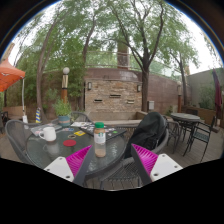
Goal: Pour water
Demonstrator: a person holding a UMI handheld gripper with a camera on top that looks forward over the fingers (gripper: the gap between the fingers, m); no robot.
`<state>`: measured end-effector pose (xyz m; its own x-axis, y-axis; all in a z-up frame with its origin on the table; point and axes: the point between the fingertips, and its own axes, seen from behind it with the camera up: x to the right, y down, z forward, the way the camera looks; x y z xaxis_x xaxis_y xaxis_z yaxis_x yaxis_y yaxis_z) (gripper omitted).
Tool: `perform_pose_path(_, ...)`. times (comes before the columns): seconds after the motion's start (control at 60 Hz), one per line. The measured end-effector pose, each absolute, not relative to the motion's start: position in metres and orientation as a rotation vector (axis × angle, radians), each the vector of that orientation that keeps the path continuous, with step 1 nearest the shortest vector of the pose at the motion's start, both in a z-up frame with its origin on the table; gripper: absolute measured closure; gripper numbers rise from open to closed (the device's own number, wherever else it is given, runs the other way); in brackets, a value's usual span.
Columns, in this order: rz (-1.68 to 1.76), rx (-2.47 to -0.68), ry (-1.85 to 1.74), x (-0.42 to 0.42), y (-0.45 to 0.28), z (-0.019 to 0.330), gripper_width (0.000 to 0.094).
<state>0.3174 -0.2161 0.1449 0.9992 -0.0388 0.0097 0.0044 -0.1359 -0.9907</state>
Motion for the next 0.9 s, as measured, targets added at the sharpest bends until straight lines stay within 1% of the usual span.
perform_pose_path(0.117,0.016,-1.707,0.001,0.286,-0.159,0.139,0.0111)
perform_pose_path(0.217,0.047,-1.719,-0.017,0.263,-0.108,0.126,0.0116)
perform_pose_path(0.267,0.026,-1.724,-0.006,0.263,-0.084,0.120,0.0129)
perform_pose_path(0.383,-0.043,-1.748,0.057,0.275,-0.036,0.098,0.0127)
perform_pose_path(0.517,-0.052,-1.721,0.096,0.271,0.006,0.095,0.0137)
perform_pose_path(0.533,-0.047,-1.719,0.090,0.268,0.010,0.094,0.0156)
perform_pose_path(0.55,-0.043,-1.719,0.085,0.266,0.013,0.093,0.0214)
perform_pose_path(0.567,-0.044,-1.721,0.083,0.268,0.018,0.092,0.0322)
perform_pose_path(0.583,-0.050,-1.723,0.084,0.268,0.021,0.090,0.0479)
perform_pose_path(0.6,-0.065,-1.728,0.090,0.270,0.023,0.088,0.0519)
perform_pose_path(0.667,-0.115,-1.698,0.138,0.274,0.023,0.091,0.0520)
perform_pose_path(0.75,-0.098,-1.679,0.160,0.273,0.026,0.091,0.0520)
perform_pose_path(0.767,-0.092,-1.676,0.168,0.273,0.026,0.091,0.0530)
perform_pose_path(0.783,-0.092,-1.672,0.175,0.273,0.027,0.092,0.0560)
perform_pose_path(0.8,-0.094,-1.673,0.179,0.274,0.027,0.092,0.0561)
perform_pose_path(0.833,-0.106,-1.677,0.176,0.272,0.029,0.092,0.0601)
perform_pose_path(0.85,-0.116,-1.685,0.176,0.272,0.029,0.091,0.0602)
perform_pose_path(0.867,-0.124,-1.690,0.172,0.270,0.029,0.091,0.0635)
perform_pose_path(0.9,-0.133,-1.707,0.149,0.264,0.029,0.091,0.0636)
